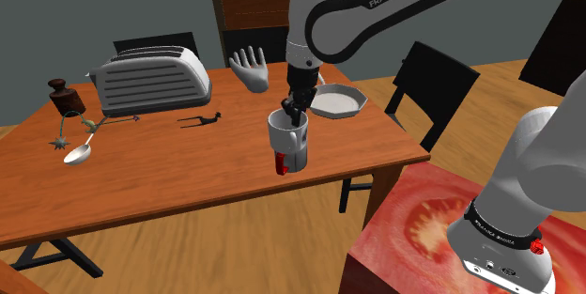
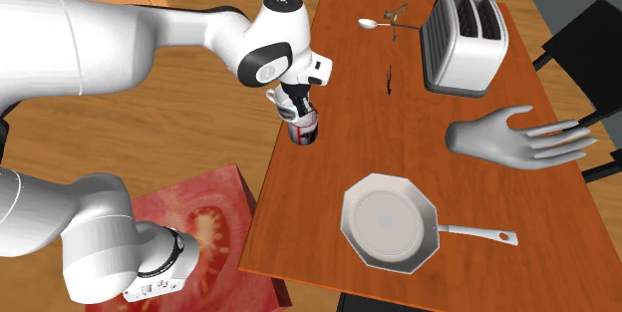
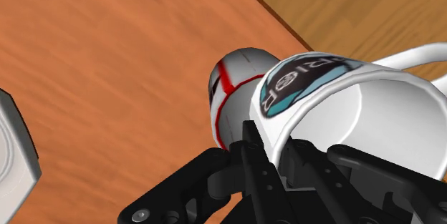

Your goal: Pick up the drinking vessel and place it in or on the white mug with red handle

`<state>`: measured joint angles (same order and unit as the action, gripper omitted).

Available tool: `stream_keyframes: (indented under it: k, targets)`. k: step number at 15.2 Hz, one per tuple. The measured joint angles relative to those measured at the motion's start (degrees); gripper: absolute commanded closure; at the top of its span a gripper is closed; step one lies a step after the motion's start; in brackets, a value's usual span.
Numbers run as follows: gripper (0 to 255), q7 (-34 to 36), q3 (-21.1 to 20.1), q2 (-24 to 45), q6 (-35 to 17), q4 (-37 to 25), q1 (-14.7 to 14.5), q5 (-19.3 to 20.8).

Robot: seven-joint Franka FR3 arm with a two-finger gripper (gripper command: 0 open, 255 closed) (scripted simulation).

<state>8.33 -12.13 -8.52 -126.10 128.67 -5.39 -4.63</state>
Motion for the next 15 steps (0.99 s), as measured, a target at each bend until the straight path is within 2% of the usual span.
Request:
stream_keyframes:
  k: [1, 7, 12, 15]
  targets:
    - [0, 0.01, 0.00, 0.00, -0.01, 0.00, 0.00, 0.00]
    - [0, 0.02, -0.01, 0.05, -0.02, 0.05, -0.01, 0.00]
    - [0, -0.24, 0.39, -2.87, 6.43, -3.59, 0.07, -0.34]
    - [0, -0.36, 0.51, -3.13, 7.21, -4.06, 0.13, -0.36]
